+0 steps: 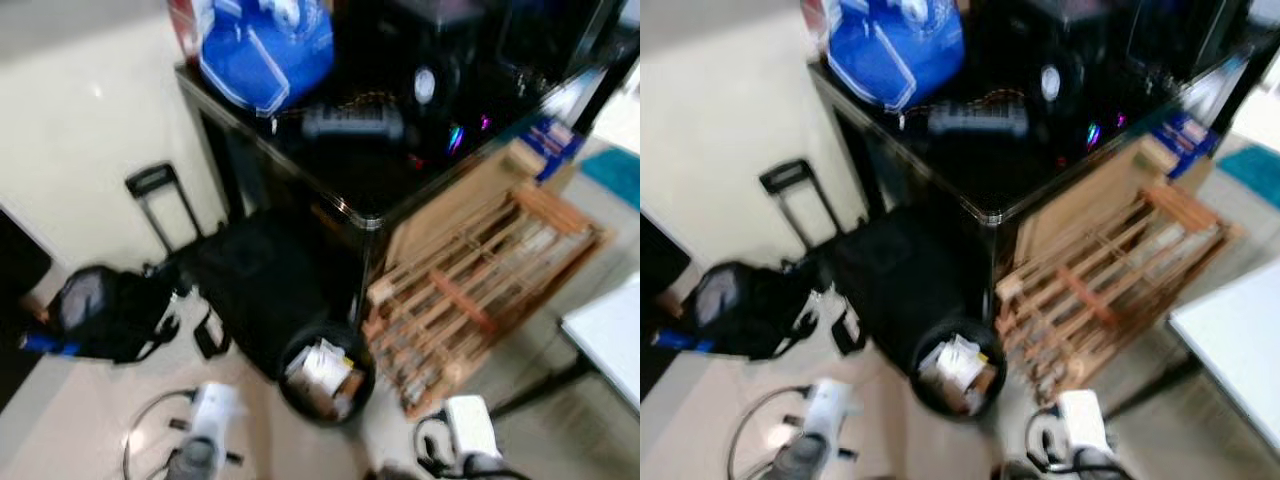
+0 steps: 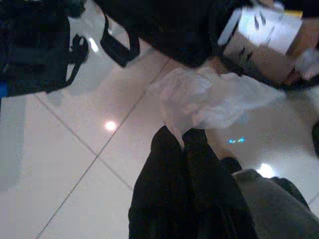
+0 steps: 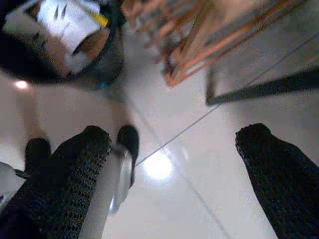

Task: Picking trash to rubbish bin

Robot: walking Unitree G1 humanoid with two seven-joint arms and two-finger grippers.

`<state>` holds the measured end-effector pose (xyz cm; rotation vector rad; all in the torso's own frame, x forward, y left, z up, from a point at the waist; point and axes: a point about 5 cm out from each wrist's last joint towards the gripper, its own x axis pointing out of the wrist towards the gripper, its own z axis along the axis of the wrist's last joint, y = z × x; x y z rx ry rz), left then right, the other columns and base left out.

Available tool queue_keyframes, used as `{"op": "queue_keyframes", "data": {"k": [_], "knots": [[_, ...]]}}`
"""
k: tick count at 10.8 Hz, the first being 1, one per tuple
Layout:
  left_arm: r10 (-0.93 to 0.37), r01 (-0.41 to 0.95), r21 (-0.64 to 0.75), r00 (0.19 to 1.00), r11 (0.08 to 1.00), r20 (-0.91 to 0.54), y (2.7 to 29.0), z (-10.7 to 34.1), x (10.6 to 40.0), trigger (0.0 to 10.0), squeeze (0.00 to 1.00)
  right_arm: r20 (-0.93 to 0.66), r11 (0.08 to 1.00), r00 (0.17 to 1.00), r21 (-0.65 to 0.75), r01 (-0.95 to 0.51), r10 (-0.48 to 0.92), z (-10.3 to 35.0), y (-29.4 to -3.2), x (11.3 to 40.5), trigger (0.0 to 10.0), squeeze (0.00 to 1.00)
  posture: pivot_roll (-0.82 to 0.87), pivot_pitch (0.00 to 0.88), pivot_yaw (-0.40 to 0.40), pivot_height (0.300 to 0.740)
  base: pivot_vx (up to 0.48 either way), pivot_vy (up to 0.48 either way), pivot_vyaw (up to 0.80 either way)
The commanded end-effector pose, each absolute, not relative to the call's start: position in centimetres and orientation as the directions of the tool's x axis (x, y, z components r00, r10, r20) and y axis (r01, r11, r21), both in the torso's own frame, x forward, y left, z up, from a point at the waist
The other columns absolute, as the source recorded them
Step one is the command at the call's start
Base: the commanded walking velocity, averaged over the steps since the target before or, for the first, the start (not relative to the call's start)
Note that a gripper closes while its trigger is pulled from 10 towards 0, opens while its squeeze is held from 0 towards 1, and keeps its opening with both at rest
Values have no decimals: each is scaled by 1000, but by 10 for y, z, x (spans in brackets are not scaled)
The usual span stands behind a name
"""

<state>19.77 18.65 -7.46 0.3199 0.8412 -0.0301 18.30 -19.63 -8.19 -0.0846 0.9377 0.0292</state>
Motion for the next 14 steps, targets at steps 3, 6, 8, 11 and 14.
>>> {"op": "queue_keyframes", "data": {"k": [3, 6, 8, 11, 14], "knots": [[131, 134, 285, 656, 949, -743, 200, -76, 191, 10000, 0, -813, 997, 582, -39, -71, 10, -85, -187, 180, 10000, 0, -9, 149, 31, 740, 221, 0, 0], [133, 136, 290, 656, 947, -743, 201, -76, 192, 10000, 0, -810, 997, 587, -43, -64, 2, -84, -189, 182, 10000, 0, -8, 152, 31, 740, 0, 0, 0], [101, 152, 280, 690, 948, -717, 197, -68, 206, 10000, 0, -777, 997, 629, -47, -60, 1, -76, -192, 195, 10000, 0, -14, 174, 22, 740, 0, 0, 0], [-6, 243, 259, 742, 935, -671, 175, -51, 238, 10000, 0, -680, 983, 722, -6, -181, 128, -54, -178, 231, 10000, 0, -50, 238, -3, 740, 0, 0, 0], [-86, 311, 254, 770, 916, -632, 153, -39, 258, 10000, 0, -590, 956, 766, 33, -292, 255, -41, -155, 246, 10000, 0, -75, 332, -28, 740, 0, 0, 0]]}}
